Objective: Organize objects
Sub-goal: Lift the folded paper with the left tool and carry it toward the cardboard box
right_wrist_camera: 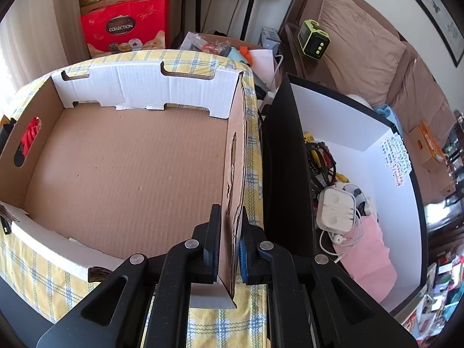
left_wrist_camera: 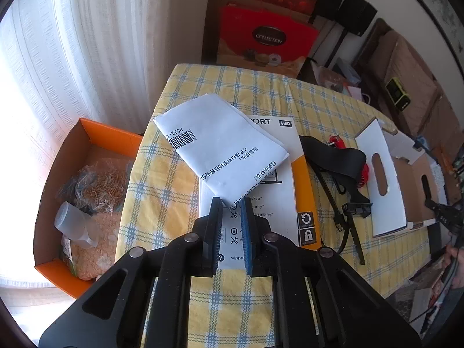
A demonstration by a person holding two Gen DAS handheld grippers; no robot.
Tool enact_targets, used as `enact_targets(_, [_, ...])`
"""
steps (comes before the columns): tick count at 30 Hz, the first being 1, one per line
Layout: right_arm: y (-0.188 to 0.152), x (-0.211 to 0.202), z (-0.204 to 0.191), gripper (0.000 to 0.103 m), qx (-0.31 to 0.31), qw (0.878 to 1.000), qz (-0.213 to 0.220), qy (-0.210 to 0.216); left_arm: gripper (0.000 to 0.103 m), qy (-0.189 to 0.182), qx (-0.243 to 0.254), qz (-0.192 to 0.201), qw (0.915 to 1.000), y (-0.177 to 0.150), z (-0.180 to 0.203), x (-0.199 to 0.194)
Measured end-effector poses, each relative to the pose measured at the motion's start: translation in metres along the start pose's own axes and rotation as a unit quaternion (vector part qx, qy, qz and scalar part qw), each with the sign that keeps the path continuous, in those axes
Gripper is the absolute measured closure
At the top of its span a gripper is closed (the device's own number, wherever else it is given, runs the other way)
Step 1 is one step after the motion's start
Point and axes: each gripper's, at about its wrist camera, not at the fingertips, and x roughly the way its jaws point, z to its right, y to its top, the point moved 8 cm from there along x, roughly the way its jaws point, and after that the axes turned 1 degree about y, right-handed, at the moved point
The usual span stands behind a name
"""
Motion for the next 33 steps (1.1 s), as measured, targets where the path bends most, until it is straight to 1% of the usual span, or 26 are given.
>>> enact_targets(2, [0.0, 0.0, 0.002, 0.094, 0.003, 1.0, 0.0, 0.0, 0.094, -0.003, 0.0, 0.0, 1.0, 0.0, -0.002, -0.001])
enact_targets(4, [0.0, 0.0, 0.001, 0.094, 0.0, 1.0, 0.001, -0.004, 0.098, -0.01, 0.002, 0.003, 0.9999, 0.0, -0.002, -0.003])
enact_targets(7, [0.0, 0.001, 0.0, 0.094, -0.003, 1.0, -0.001, -0.006, 0.098, -0.033, 0.008, -0.007, 0.9994, -0.002, 0.0, -0.006])
enact_targets(8, [0.0, 0.002, 0.0, 0.093, -0.001, 1.0, -0.002, -0.005, 0.09, -0.04, 0.012, -0.013, 0.999, -0.004, 0.001, -0.007])
enact_targets(9, [0.001, 0.002, 0.0, 0.093, 0.0, 1.0, -0.003, -0.006, 0.067, -0.045, 0.012, -0.014, 0.9988, -0.005, 0.0, -0.009])
enact_targets(10, [0.001, 0.003, -0.001, 0.091, 0.001, 1.0, -0.004, -0.006, 0.052, -0.049, 0.01, -0.01, 0.9987, -0.004, -0.001, -0.012])
enact_targets(11, [0.001, 0.003, -0.001, 0.09, 0.001, 1.0, -0.004, -0.006, 0.026, -0.054, 0.006, 0.0, 0.9985, -0.002, -0.005, -0.017])
enact_targets(12, [0.0, 0.004, -0.002, 0.09, 0.0, 1.0, -0.005, -0.006, 0.02, -0.063, -0.001, 0.012, 0.9979, 0.001, -0.009, -0.021])
enact_targets(14, [-0.002, 0.007, -0.003, 0.089, -0.005, 1.0, -0.007, -0.013, 0.019, -0.085, -0.025, 0.015, 0.9959, 0.009, -0.019, -0.025])
enact_targets(18, [-0.002, 0.008, -0.001, 0.089, 0.005, 1.0, -0.007, -0.002, 0.019, -0.11, -0.096, 0.006, 0.9893, 0.027, -0.046, -0.012])
enact_targets(20, [-0.002, 0.008, -0.001, 0.089, 0.007, 1.0, -0.007, 0.002, 0.021, -0.117, -0.115, 0.0, 0.9865, 0.035, -0.055, 0.0])
enact_targets(22, [-0.002, 0.008, -0.002, 0.089, 0.006, 1.0, -0.007, 0.002, 0.026, -0.119, -0.127, -0.003, 0.9847, 0.042, -0.061, 0.011])
enact_targets(23, [-0.002, 0.007, -0.002, 0.089, 0.005, 1.0, -0.007, 0.002, 0.031, -0.121, -0.134, -0.006, 0.9836, 0.044, -0.064, 0.017])
enact_targets(24, [-0.002, 0.007, -0.002, 0.089, 0.004, 1.0, -0.006, 0.003, 0.038, -0.129, -0.143, -0.011, 0.9811, 0.046, -0.066, 0.024])
enact_targets(25, [-0.002, 0.005, -0.002, 0.089, 0.003, 1.0, -0.006, 0.003, 0.042, -0.143, -0.154, -0.018, 0.9775, 0.047, -0.066, 0.029])
enact_targets(26, [-0.003, 0.004, -0.002, 0.089, 0.002, 1.0, -0.006, 0.003, 0.05, -0.153, -0.161, -0.024, 0.9747, 0.048, -0.067, 0.034])
enact_targets(27, [-0.002, 0.002, -0.002, 0.089, 0.002, 1.0, -0.005, 0.003, 0.056, -0.158, -0.165, -0.029, 0.9732, 0.049, -0.066, 0.038])
enact_targets(28, [-0.002, -0.001, -0.001, 0.089, 0.001, 1.0, -0.003, 0.002, 0.058, -0.159, -0.165, -0.031, 0.9729, 0.05, -0.066, 0.04])
enact_targets(29, [-0.002, -0.004, 0.0, 0.089, 0.001, 1.0, 0.0, 0.001, 0.064, -0.16, -0.164, -0.032, 0.9727, 0.052, -0.064, 0.042])
enact_targets(30, [-0.001, -0.006, 0.001, 0.089, 0.001, 1.0, 0.003, 0.002, 0.074, -0.16, -0.165, -0.034, 0.9726, 0.052, -0.063, 0.043])
enact_targets(32, [-0.001, -0.01, 0.004, 0.089, 0.004, 1.0, 0.005, 0.001, 0.083, -0.159, -0.164, -0.032, 0.973, 0.053, -0.062, 0.042])
enact_targets(33, [-0.001, -0.011, 0.004, 0.089, 0.005, 1.0, 0.006, 0.0, 0.084, -0.155, -0.162, -0.028, 0.9741, 0.054, -0.062, 0.04])
